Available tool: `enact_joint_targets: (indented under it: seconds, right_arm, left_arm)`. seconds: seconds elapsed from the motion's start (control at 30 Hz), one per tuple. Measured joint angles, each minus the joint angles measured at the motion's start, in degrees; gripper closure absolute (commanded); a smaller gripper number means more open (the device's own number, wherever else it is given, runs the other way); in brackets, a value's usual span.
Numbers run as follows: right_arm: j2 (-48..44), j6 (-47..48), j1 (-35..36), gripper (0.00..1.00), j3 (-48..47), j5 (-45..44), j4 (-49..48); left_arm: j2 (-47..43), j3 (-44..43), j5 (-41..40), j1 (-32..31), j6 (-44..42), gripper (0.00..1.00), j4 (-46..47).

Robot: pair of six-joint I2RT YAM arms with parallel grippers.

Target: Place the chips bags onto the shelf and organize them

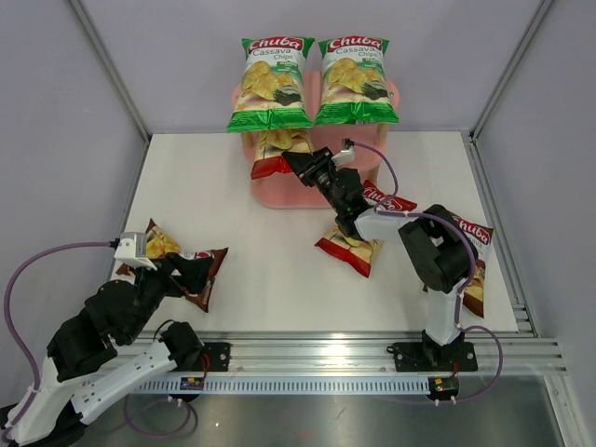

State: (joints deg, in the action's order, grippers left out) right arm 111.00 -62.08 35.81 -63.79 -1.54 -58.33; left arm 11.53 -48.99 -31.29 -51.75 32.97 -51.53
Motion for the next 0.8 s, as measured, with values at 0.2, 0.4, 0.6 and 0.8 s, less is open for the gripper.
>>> enact_joint_targets:
  seconds: [0.2, 0.4, 0.6, 0.8]
  right_arm:
    - [1.3, -0.5, 1.1, 0.73, -2.8, -2.1, 2.0]
    - [2.9, -0.8, 1.4, 0.73, -5.9, -2.1, 4.5]
    - [3.2, -0.9, 1.9, 0.51, -6.2, -2.4, 4.7]
    - [3.1, -1.3, 2.6, 0.41, -6.0, -2.5, 5.4]
  left_arm:
    - [-1.1, 0.2, 0.0, 0.0, 0.0, 0.01, 0.2]
    - [-1.5, 0.7, 0.0, 0.0, 0.0, 0.01, 0.3]
    - [-1.5, 0.8, 0.0, 0.0, 0.0, 0.01, 0.4]
    - [-1.5, 0.8, 0.0, 0.0, 0.0, 0.01, 0.5]
